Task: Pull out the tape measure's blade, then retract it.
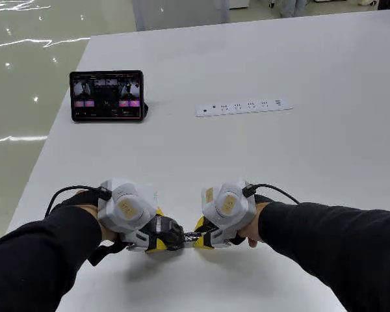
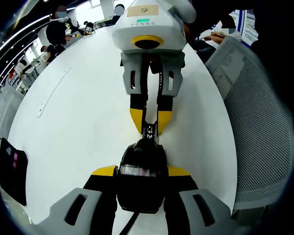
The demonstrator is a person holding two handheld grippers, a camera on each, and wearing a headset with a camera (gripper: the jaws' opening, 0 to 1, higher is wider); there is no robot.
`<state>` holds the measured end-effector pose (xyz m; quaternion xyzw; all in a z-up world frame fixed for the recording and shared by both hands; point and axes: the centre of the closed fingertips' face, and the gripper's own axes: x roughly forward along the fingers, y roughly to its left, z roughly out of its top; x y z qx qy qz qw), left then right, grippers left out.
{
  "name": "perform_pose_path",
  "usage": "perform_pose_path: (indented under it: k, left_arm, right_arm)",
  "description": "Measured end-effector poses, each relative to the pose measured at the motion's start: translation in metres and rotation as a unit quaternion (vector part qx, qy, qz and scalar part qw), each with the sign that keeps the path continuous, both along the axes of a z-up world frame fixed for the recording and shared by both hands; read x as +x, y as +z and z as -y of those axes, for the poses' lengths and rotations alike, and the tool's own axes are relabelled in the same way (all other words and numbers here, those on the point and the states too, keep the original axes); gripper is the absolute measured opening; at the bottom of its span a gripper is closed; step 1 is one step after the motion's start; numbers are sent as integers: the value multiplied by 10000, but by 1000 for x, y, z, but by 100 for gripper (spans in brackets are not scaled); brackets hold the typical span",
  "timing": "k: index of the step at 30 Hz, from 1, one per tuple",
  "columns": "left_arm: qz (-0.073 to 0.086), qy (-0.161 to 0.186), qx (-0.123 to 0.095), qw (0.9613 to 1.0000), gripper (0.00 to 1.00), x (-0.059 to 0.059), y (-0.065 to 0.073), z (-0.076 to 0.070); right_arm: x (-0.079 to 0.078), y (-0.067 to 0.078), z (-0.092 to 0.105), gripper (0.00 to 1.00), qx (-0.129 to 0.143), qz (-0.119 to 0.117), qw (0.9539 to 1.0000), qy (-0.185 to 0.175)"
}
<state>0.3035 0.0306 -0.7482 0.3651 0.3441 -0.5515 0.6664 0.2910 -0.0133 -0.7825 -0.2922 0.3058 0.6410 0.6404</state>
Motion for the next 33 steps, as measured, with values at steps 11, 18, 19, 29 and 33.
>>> perform_pose_path:
  k: [11,18,19,29,33]
  left_arm:
    - [6,30,-16,10000,31,0,0,0]
    - [10,35,-48,10000,31,-1,1,1]
    - [6,34,-47,10000,31,-1,1,1]
    - [2,39,-42,10000,31,0,1,1]
    - [5,43,-34,10000,31,0,0,1]
  right_arm:
    - [1,0,11,10,-56,-13,10000,-80]
    - [0,1,17,10,-62,-28,9999,-105]
    - [0,1,18,10,-63,-37,9999,-105]
    - [0,3,25,10,-87,-42,9999,-125]
    - [0,3,29,10,-120,-26,9999,-114]
